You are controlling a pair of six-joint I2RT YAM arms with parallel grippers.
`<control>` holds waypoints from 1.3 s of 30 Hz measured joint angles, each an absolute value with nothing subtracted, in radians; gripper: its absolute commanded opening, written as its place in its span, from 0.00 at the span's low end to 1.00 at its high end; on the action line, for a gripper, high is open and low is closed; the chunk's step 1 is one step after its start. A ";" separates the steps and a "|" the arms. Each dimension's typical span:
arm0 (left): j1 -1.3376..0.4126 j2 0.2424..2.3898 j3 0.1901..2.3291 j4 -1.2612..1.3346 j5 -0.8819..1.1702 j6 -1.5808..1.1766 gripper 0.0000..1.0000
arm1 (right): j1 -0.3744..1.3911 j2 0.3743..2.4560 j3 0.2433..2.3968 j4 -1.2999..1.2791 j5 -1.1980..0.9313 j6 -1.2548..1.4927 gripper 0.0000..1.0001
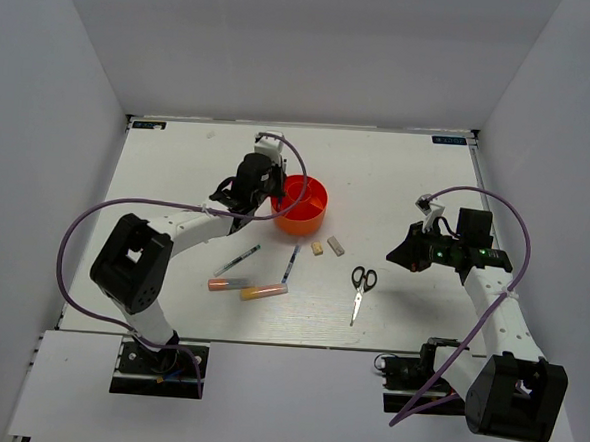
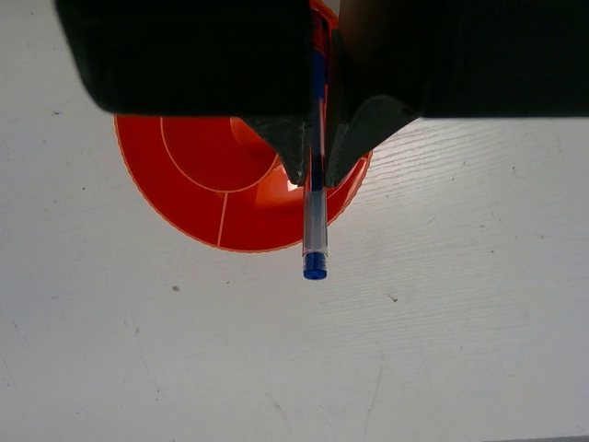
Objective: Sort the stationery into containers
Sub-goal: Place the pen in the storage box, then pick up the stationery from the center of the board.
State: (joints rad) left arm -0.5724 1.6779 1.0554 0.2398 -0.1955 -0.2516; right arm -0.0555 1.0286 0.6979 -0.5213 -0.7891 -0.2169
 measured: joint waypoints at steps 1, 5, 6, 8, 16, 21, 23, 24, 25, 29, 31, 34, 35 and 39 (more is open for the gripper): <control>-0.572 1.678 1.055 0.241 -0.196 -0.251 0.03 | -0.056 1.029 0.698 -0.521 -0.789 -0.217 0.05; -0.572 1.673 1.025 0.263 -0.197 -0.253 0.27 | -0.056 1.029 0.698 -0.522 -0.791 -0.215 0.28; -0.572 1.669 1.010 0.267 -0.199 -0.254 0.30 | -0.056 1.029 0.698 -0.522 -0.793 -0.216 0.31; -0.572 1.664 0.988 0.263 -0.202 -0.257 0.41 | -0.056 1.029 0.698 -0.522 -0.796 -0.219 0.32; -0.572 1.635 0.981 0.229 -0.203 -0.257 0.55 | -0.056 1.029 0.698 -0.522 -0.796 -0.221 0.34; -0.577 1.567 0.981 0.198 -0.203 -0.256 0.27 | -0.056 1.029 0.698 -0.524 -0.796 -0.217 0.77; -0.587 1.510 0.981 0.155 -0.205 -0.252 0.01 | -0.056 1.029 0.698 -0.523 -0.790 -0.221 0.90; -0.594 1.477 0.982 0.123 -0.205 -0.246 0.00 | -0.056 1.028 0.698 -0.522 -0.788 -0.226 0.90; -0.603 1.439 0.991 0.063 -0.206 -0.240 0.00 | -0.056 1.027 0.698 -0.522 -0.787 -0.231 0.90; -0.632 1.297 1.042 -0.228 -0.182 -0.224 0.41 | -0.056 1.015 0.698 -0.522 -0.787 -0.248 0.00; -0.636 1.253 1.060 -0.369 -0.159 -0.199 0.56 | -0.056 1.010 0.698 -0.525 -0.789 -0.253 0.05; -0.629 1.245 1.054 -0.551 -0.127 -0.146 0.60 | -0.056 1.008 0.698 -0.525 -0.790 -0.251 0.47; -0.623 1.254 1.045 -0.588 -0.109 -0.131 0.60 | -0.056 1.008 0.698 -0.524 -0.790 -0.257 0.49; -0.573 1.334 0.989 -0.685 -0.021 -0.069 0.43 | -0.056 1.019 0.698 -0.524 -0.796 -0.271 0.44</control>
State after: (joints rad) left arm -0.5732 1.3342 0.9890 -0.6853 -0.0212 -0.0689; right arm -0.0555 1.0187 0.6979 -0.5240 -0.7963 -0.2710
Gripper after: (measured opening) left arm 0.489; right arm 0.487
